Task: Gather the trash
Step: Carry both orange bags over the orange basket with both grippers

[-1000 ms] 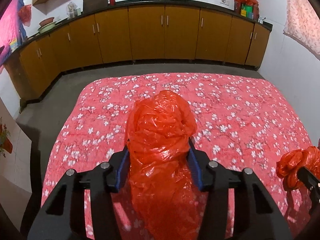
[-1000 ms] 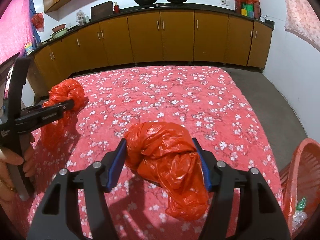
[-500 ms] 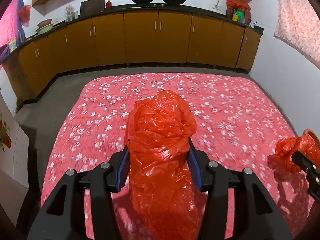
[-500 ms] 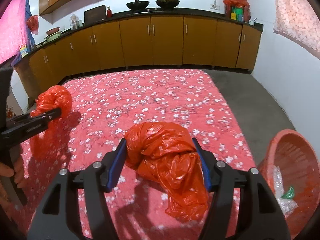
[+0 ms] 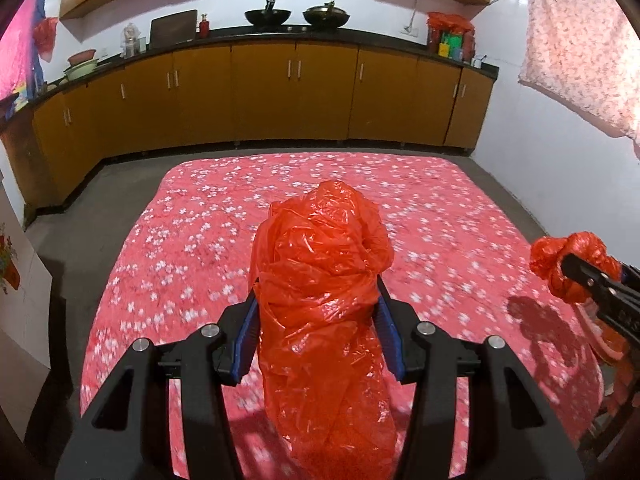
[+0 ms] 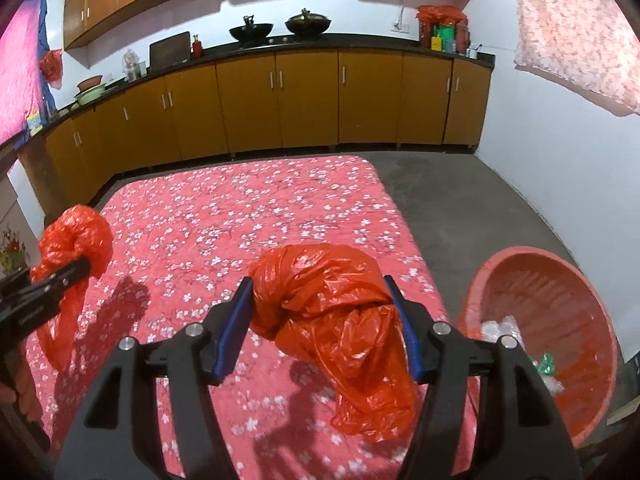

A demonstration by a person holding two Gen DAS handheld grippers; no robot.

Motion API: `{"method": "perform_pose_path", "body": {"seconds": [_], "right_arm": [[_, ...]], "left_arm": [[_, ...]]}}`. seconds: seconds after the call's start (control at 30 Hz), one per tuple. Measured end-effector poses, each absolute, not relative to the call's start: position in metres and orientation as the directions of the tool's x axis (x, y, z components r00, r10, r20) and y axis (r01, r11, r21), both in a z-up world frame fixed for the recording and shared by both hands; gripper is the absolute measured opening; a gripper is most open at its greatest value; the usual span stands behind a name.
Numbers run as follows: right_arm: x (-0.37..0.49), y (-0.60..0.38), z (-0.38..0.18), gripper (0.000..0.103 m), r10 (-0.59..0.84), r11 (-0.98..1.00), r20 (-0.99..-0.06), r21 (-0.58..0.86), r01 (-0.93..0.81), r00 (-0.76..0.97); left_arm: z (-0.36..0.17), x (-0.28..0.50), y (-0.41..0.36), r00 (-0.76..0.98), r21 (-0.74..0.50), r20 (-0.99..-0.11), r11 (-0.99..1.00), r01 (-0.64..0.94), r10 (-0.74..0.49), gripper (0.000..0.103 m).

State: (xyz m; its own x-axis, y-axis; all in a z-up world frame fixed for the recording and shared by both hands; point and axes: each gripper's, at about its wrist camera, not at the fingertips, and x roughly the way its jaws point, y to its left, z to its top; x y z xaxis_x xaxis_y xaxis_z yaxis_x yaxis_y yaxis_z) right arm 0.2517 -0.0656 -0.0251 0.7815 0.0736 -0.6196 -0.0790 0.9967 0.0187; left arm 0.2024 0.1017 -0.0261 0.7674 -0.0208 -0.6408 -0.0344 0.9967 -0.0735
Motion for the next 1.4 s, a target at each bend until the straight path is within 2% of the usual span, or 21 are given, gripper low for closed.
{"method": "perform_pose_path", "body": {"seconds": [1.4], "right_arm": [[0.178, -0.19, -0.006, 0.062, -0.102, 0.986, -0.576, 0.051, 0.16, 0.811]], "left_arm": [[-0.014, 0.164, -0.039, 0.762, -0.038, -0.601, 0.961, 0.274, -0.241, 0.052]]}}
